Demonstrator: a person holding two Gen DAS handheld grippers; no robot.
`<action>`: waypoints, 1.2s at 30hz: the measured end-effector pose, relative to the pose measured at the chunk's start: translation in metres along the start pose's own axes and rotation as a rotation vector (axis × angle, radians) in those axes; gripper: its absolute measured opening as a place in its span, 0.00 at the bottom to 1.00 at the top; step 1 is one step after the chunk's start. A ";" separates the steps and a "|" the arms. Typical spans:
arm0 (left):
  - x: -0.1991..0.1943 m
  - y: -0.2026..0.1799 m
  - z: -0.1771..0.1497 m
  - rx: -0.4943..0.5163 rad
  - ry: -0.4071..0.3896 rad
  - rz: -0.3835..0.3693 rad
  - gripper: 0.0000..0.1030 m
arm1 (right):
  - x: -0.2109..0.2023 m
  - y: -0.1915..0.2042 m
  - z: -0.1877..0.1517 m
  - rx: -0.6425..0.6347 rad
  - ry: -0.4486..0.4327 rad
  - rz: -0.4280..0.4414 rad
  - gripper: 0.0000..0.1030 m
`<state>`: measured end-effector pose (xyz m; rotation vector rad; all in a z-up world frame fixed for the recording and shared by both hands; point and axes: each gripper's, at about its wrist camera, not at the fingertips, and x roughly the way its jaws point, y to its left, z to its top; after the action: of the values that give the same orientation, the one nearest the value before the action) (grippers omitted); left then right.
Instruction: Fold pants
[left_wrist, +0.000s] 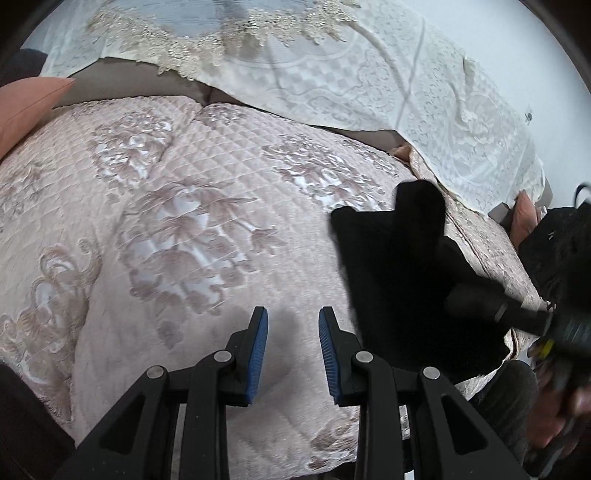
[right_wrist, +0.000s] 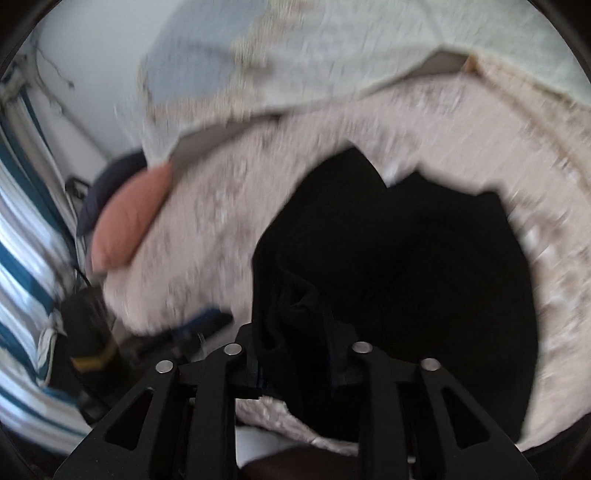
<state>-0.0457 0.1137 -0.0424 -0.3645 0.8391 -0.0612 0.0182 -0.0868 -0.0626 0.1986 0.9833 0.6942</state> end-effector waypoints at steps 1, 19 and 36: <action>-0.001 0.002 0.000 -0.003 -0.002 0.004 0.30 | 0.008 0.002 -0.005 -0.005 0.028 -0.007 0.41; 0.010 -0.068 0.034 0.133 -0.029 -0.097 0.30 | -0.042 -0.082 -0.034 0.145 -0.057 -0.145 0.14; 0.080 -0.099 0.045 0.266 0.050 -0.030 0.32 | -0.024 -0.128 0.046 0.101 -0.120 -0.201 0.08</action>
<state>0.0497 0.0182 -0.0389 -0.1252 0.8626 -0.2087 0.1043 -0.1937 -0.0783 0.2242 0.9100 0.4444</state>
